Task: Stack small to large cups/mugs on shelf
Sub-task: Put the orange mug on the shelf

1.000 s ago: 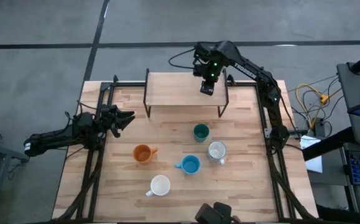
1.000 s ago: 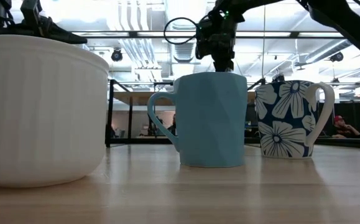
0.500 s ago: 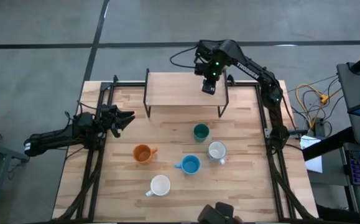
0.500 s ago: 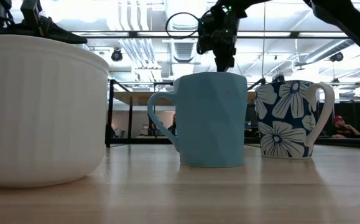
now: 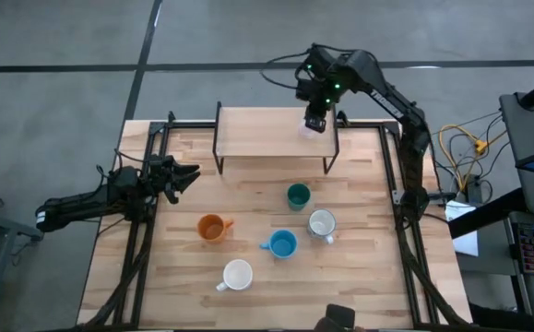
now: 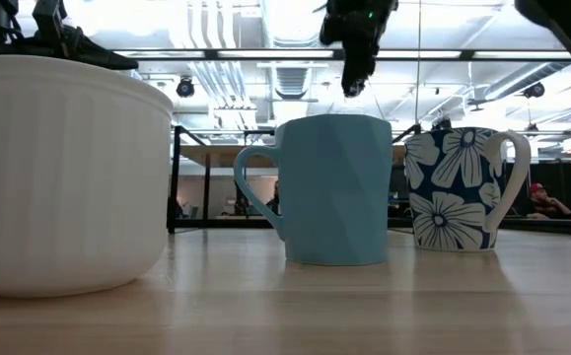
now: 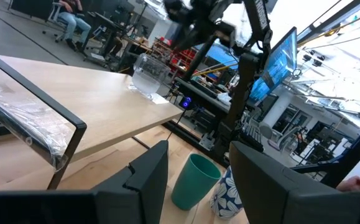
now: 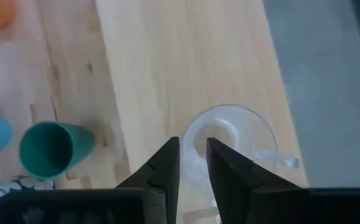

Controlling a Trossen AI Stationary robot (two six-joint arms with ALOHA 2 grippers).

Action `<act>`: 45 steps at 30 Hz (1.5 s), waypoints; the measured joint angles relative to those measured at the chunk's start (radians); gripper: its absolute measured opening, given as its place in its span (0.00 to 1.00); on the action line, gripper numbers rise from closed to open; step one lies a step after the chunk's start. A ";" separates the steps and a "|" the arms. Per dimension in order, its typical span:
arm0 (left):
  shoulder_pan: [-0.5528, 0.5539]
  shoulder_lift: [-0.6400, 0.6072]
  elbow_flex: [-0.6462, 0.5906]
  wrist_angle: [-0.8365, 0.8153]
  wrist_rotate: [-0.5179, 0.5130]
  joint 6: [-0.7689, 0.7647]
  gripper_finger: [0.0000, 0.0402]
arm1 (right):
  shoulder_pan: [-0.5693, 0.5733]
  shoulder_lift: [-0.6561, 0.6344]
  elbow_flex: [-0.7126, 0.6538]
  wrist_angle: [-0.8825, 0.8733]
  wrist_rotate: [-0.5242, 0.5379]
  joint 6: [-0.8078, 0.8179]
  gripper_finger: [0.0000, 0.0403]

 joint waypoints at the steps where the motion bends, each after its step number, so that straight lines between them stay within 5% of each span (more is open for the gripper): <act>1: 0.000 0.000 0.000 0.000 0.000 -0.001 0.39 | 0.002 -0.016 0.000 0.007 0.000 0.000 0.18; 20: 0.000 0.000 0.000 0.000 0.000 -0.004 0.39 | 0.072 -0.365 0.005 0.320 -0.094 0.013 0.07; 34: 0.000 0.000 0.000 0.000 0.001 0.000 0.39 | 0.284 -0.386 -0.020 0.275 -0.180 -0.018 0.02; 45: 0.000 -0.002 0.000 0.000 0.003 0.022 0.39 | 0.505 -0.386 -0.162 0.254 -0.360 0.006 0.02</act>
